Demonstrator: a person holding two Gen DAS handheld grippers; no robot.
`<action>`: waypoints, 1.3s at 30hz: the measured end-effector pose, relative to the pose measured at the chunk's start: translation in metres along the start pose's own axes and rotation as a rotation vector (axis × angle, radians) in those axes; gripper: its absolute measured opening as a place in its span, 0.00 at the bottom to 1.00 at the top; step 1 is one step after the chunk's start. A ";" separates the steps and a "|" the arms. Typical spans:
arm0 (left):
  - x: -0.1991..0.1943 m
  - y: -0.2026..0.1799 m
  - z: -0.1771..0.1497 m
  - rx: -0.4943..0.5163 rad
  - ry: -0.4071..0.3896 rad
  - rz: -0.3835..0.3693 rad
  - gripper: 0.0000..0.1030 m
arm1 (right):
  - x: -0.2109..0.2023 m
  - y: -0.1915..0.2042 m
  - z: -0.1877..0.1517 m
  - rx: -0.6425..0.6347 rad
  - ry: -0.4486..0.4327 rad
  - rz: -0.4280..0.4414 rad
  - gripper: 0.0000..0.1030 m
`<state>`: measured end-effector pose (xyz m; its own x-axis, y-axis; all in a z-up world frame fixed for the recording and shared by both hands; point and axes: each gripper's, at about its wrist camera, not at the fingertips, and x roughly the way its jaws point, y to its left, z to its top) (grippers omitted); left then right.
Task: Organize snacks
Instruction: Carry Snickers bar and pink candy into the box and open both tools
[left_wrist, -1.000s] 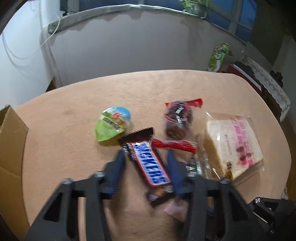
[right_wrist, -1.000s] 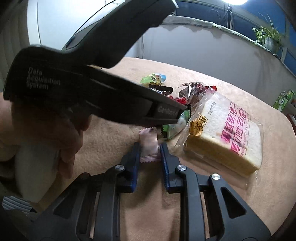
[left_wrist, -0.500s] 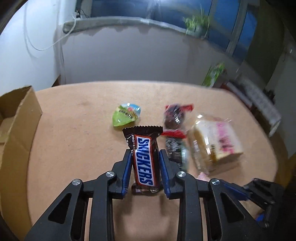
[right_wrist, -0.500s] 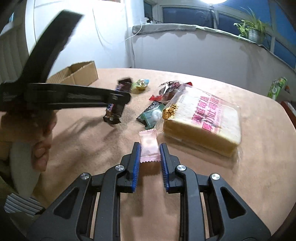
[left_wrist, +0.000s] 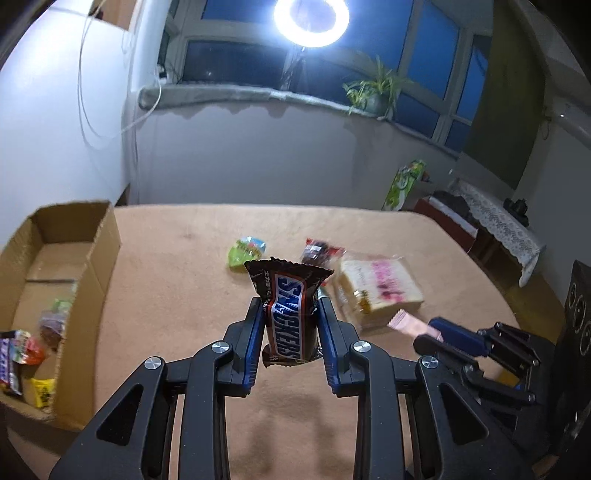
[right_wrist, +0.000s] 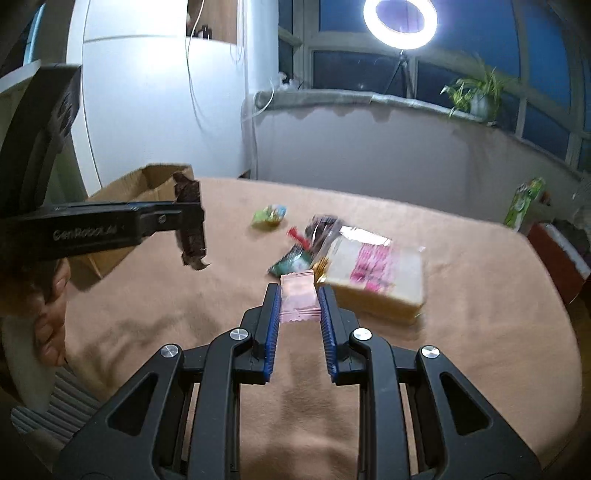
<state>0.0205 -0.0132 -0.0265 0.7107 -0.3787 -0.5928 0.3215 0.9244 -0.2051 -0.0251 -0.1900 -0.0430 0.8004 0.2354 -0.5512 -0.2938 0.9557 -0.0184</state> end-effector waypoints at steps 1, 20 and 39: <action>-0.006 -0.003 0.002 0.003 -0.014 -0.004 0.26 | -0.002 0.000 0.004 0.000 -0.008 -0.006 0.21; -0.084 0.028 0.004 -0.010 -0.196 0.057 0.26 | -0.032 0.069 0.049 -0.128 -0.092 -0.019 0.21; -0.113 0.157 -0.023 -0.197 -0.220 0.264 0.26 | 0.043 0.218 0.109 -0.330 -0.115 0.182 0.21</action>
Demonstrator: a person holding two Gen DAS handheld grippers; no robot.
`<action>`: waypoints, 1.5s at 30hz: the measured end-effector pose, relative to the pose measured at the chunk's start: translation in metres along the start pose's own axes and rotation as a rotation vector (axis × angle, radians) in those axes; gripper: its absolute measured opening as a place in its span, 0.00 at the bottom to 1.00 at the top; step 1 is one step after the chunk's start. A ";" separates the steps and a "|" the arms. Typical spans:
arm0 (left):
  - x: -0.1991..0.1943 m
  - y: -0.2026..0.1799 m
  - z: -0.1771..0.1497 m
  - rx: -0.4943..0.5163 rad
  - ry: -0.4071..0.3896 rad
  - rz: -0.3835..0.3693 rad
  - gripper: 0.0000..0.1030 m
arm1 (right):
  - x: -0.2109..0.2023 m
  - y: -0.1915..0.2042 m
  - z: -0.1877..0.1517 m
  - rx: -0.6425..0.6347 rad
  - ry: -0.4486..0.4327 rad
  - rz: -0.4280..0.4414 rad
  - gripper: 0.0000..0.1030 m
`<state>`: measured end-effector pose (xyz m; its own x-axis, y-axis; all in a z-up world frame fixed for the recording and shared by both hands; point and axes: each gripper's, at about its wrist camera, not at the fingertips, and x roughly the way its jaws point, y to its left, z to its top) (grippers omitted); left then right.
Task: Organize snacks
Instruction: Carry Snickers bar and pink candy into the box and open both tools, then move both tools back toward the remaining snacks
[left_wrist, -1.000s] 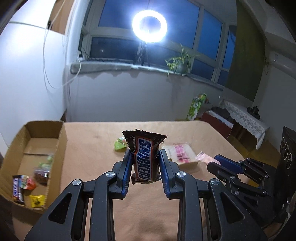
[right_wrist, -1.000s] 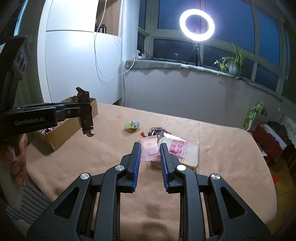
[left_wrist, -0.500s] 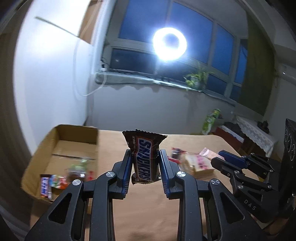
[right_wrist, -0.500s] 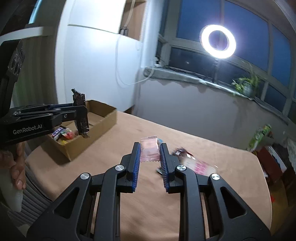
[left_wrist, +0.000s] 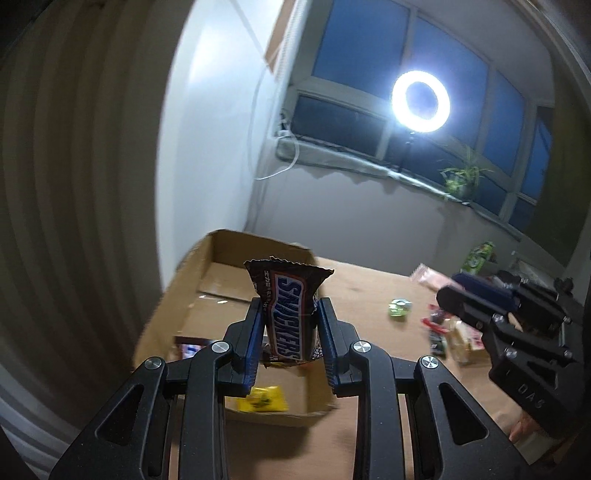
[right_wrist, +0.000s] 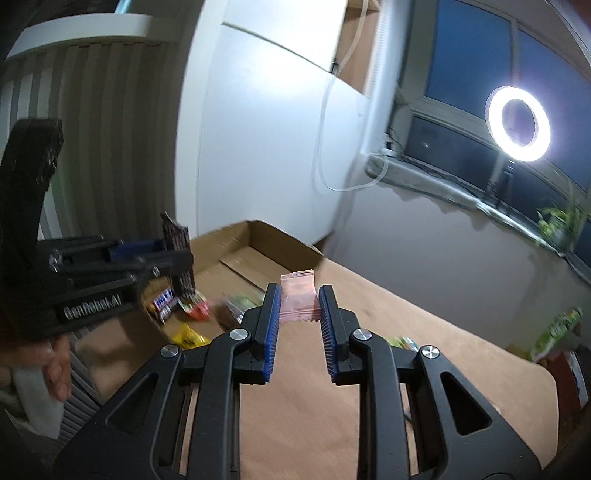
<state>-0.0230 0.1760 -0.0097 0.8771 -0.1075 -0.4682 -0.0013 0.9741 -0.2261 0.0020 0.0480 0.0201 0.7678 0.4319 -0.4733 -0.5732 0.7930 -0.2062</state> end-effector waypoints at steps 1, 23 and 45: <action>0.002 0.002 0.000 0.001 0.003 0.006 0.26 | 0.006 0.003 0.003 -0.004 -0.001 0.006 0.21; 0.041 0.028 -0.005 0.010 0.078 0.156 0.74 | 0.106 0.012 0.016 -0.008 0.002 0.112 0.52; -0.005 -0.029 0.006 0.141 0.014 0.169 0.74 | 0.003 -0.018 0.001 0.065 -0.091 0.034 0.56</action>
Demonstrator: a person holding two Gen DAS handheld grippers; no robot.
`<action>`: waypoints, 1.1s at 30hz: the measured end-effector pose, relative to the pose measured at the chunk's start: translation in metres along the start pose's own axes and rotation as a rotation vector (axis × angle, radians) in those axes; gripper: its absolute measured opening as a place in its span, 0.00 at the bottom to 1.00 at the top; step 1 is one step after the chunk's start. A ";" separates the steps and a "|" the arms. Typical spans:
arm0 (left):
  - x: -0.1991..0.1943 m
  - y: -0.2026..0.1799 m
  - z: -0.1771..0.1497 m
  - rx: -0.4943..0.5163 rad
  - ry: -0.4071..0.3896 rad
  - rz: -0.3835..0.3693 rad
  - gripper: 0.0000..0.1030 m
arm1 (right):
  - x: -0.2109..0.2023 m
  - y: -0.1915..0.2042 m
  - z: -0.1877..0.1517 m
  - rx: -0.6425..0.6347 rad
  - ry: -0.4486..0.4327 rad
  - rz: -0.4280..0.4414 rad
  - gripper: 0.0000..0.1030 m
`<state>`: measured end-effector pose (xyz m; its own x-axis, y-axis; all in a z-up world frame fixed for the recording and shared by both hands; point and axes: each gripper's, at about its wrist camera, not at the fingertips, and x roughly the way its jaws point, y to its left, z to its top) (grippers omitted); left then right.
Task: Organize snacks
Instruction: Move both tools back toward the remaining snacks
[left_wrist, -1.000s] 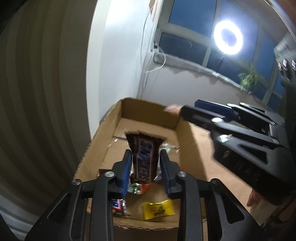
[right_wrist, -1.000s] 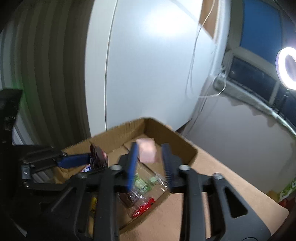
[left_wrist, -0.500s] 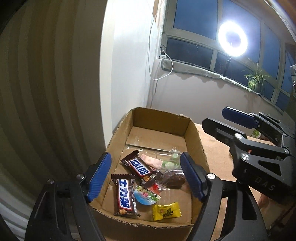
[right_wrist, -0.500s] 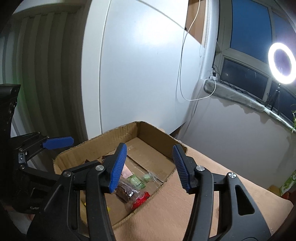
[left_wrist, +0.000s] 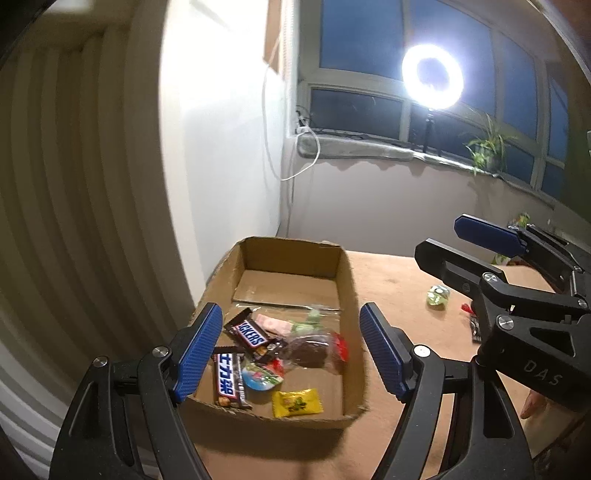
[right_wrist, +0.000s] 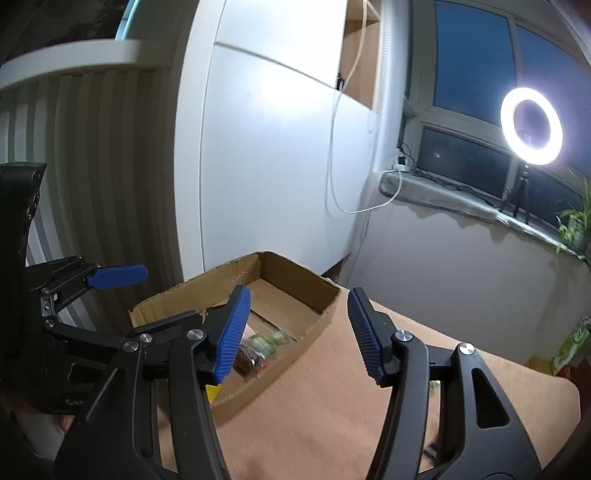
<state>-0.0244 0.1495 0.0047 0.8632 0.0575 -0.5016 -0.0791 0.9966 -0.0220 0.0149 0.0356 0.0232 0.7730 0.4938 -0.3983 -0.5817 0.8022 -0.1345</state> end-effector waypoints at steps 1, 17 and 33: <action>-0.003 -0.005 0.001 0.013 -0.004 0.002 0.74 | -0.008 -0.005 -0.002 0.011 -0.005 -0.007 0.56; -0.013 -0.099 0.000 0.147 0.026 -0.067 0.78 | -0.092 -0.117 -0.079 0.195 0.024 -0.194 0.66; 0.029 -0.190 -0.018 0.269 0.146 -0.184 0.78 | -0.098 -0.199 -0.140 0.290 0.140 -0.256 0.70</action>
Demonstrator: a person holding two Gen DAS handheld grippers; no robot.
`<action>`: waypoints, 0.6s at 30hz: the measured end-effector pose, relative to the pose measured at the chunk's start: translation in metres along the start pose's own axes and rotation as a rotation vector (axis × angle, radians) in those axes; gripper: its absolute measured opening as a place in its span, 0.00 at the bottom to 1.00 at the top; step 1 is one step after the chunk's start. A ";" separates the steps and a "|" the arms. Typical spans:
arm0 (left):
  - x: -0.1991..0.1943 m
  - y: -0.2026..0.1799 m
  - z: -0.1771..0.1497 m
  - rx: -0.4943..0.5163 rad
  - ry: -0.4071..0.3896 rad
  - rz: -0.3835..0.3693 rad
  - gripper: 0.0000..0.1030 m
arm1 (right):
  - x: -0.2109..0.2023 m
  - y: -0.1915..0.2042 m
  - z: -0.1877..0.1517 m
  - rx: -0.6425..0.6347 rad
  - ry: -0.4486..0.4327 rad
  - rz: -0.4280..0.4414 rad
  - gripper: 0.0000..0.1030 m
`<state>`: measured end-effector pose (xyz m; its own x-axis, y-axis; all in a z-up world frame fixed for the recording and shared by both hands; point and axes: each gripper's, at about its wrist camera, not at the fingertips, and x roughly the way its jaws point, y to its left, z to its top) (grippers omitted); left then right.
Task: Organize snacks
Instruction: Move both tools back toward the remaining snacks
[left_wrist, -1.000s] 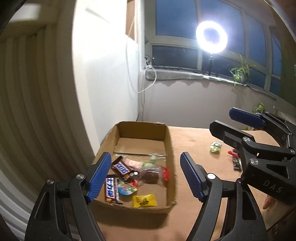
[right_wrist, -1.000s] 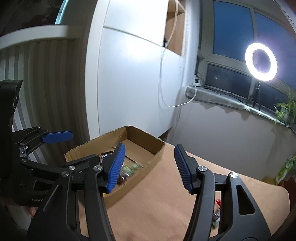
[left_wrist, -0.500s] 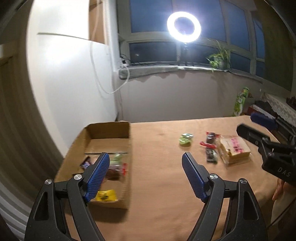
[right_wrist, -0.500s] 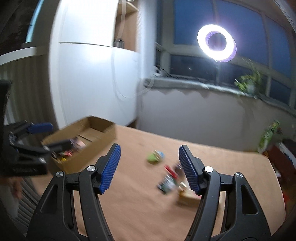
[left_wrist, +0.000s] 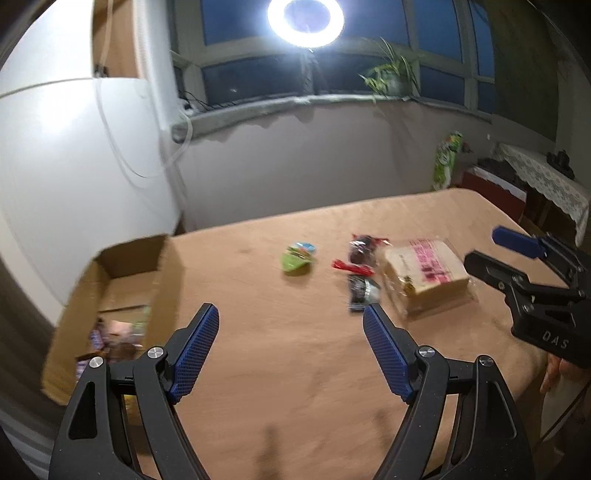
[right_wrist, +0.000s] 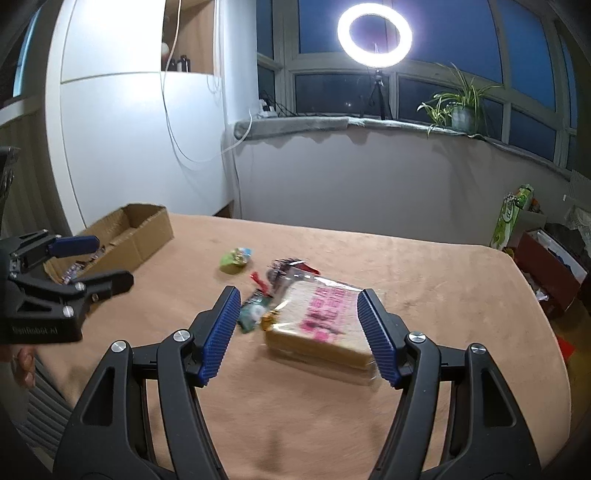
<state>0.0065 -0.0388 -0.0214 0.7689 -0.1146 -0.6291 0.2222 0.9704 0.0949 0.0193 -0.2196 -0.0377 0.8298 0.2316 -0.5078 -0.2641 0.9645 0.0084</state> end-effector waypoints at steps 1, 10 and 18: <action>0.008 -0.003 -0.001 0.000 0.011 -0.018 0.78 | 0.007 -0.004 0.003 -0.013 0.018 0.006 0.76; 0.082 -0.020 -0.003 -0.089 0.116 -0.217 0.78 | 0.082 -0.015 0.039 -0.094 0.210 0.124 0.80; 0.119 -0.020 -0.006 -0.099 0.209 -0.267 0.78 | 0.171 0.015 0.061 -0.252 0.473 0.240 0.80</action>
<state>0.0899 -0.0703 -0.1026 0.5497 -0.3309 -0.7670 0.3315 0.9292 -0.1633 0.1872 -0.1580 -0.0714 0.4382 0.3025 -0.8464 -0.5745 0.8185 -0.0049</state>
